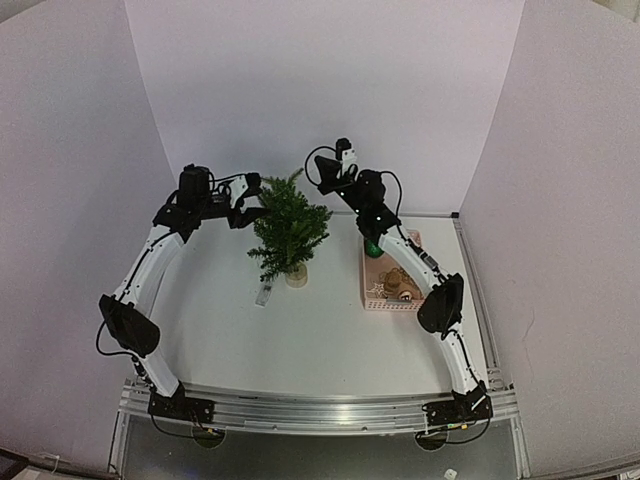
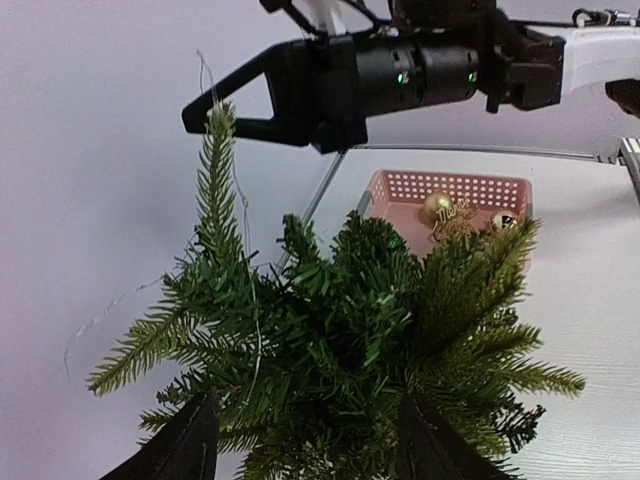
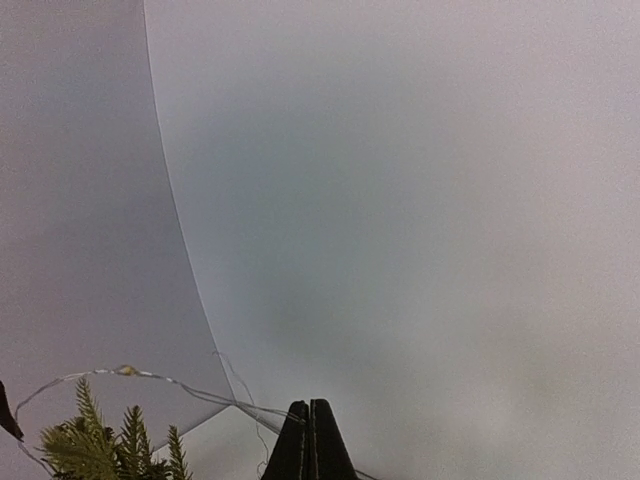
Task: Decorate the small christmas tree
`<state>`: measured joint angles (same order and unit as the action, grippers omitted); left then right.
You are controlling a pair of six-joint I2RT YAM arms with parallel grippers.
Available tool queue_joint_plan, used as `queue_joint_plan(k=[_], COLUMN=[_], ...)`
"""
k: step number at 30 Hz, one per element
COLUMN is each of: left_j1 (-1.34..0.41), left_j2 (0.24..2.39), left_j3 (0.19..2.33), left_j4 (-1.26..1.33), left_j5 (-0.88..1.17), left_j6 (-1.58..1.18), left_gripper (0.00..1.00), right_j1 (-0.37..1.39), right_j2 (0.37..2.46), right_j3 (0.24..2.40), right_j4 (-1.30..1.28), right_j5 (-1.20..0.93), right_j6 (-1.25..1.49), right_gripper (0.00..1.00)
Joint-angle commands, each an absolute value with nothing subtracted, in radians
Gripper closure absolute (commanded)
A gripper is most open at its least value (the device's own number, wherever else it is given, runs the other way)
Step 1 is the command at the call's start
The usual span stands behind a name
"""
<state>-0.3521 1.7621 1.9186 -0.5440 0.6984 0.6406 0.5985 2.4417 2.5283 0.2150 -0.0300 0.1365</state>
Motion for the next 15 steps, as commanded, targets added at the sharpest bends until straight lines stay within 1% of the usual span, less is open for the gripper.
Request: queue_joint_plan(k=[1, 10, 15], left_j1=[-0.357, -0.379, -0.381], left_j2=[1.786, 1.861, 1.873], left_j3=[1.985, 2.03, 2.039], left_j4=[-0.549, -0.406, -0.391], left_j5=[0.655, 0.576, 0.634], left_j6=[0.687, 0.628, 0.63], left_gripper=[0.42, 0.5, 0.49], right_j1=[0.62, 0.646, 0.659], right_j2=[2.343, 2.294, 2.284], right_j3=[2.516, 2.543, 2.573], right_j4=[0.222, 0.216, 0.215], right_j5=[-0.055, -0.068, -0.077], right_j6=[0.104, 0.03, 0.008], right_gripper=[1.0, 1.0, 1.0])
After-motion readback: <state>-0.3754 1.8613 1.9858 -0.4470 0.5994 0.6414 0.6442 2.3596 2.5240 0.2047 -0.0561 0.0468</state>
